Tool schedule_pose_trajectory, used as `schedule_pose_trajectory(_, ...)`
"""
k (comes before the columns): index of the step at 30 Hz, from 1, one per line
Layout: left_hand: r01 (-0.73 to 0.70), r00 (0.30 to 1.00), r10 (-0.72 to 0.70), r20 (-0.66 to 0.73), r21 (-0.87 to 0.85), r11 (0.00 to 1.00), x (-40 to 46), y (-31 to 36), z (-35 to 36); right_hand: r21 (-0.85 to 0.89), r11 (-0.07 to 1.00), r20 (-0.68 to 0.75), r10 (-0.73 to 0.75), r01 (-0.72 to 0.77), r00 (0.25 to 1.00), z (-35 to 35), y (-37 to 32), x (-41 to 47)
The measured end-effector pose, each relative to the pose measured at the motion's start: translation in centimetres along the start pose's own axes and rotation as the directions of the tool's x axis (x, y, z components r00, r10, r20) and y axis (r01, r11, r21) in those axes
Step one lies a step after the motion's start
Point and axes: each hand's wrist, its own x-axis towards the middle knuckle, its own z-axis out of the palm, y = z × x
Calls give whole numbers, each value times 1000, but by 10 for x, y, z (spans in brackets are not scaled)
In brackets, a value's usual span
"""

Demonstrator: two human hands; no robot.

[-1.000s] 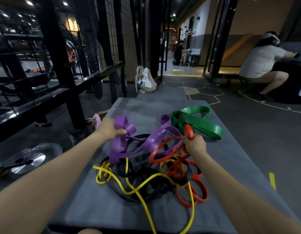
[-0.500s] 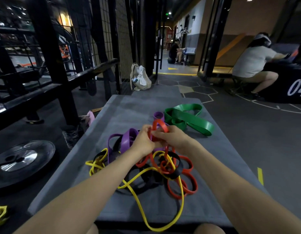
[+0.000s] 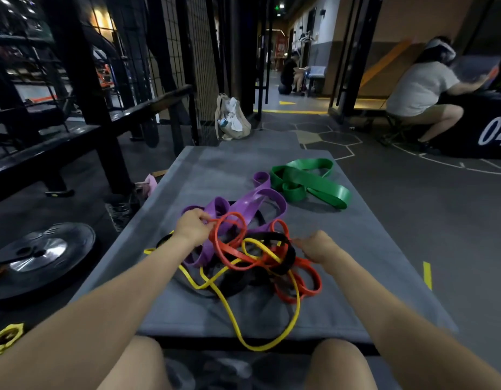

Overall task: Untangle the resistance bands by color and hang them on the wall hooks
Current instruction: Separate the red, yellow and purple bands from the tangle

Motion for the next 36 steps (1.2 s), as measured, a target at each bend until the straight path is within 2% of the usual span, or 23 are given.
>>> schedule_pose_trajectory(1,14,999,-17,49,57,998,-2,-2,-5,47,999,13,23,-24,1000,5,6,-1)
schedule_pose_trajectory(3,14,982,-43,184,155,988,-8,0,-14,252,968,34,12,-20,999,12,12,-5)
schedule_pose_trajectory(4,9,978,-51,204,201,980,-11,3,-19,341,940,39,-9,-5,999,14,13,-6)
schedule_pose_trajectory(5,0,986,-38,161,229,973,-12,7,-22,380,925,40,-32,14,999,15,11,-6)
schedule_pose_trajectory(7,-37,999,38,1,201,979,-15,14,-22,365,929,33,-82,64,996,15,5,-9)
schedule_pose_trajectory(8,-77,996,82,-25,152,985,-19,19,-18,347,934,44,-111,89,993,16,1,-10)
schedule_pose_trajectory(10,-167,983,162,87,52,985,-36,30,-1,257,955,86,-176,149,981,17,-3,-15)
schedule_pose_trajectory(12,-287,930,271,248,29,958,-52,36,25,130,964,134,-248,231,959,20,-4,-18)
schedule_pose_trajectory(14,-424,872,385,304,75,902,-62,38,47,83,962,192,-273,262,942,22,-3,-20)
schedule_pose_trajectory(18,-616,774,574,268,111,780,-65,45,63,280,943,307,-267,181,913,17,4,-15)
schedule_pose_trajectory(20,-712,695,624,358,217,668,-62,45,69,316,935,331,-268,161,905,12,5,-15)
schedule_pose_trajectory(23,-708,695,491,524,381,595,-53,38,71,188,953,233,-278,238,932,12,9,-6)
schedule_pose_trajectory(26,-733,672,455,584,434,525,-49,30,67,-126,890,75,-432,439,899,13,15,5)
schedule_pose_trajectory(27,-744,661,469,586,427,515,-48,28,64,-179,851,89,-486,494,869,13,15,6)
schedule_pose_trajectory(29,-758,644,500,579,401,514,-48,23,59,-260,752,226,-562,605,796,15,14,4)
schedule_pose_trajectory(31,-772,631,526,570,392,501,-47,19,55,-390,594,360,-605,704,710,21,14,3)
schedule_pose_trajectory(33,-789,612,541,577,391,475,-48,18,53,-476,464,391,-650,747,652,29,16,7)
schedule_pose_trajectory(36,-828,561,551,618,409,385,-53,18,49,-596,331,373,-692,731,618,34,18,12)
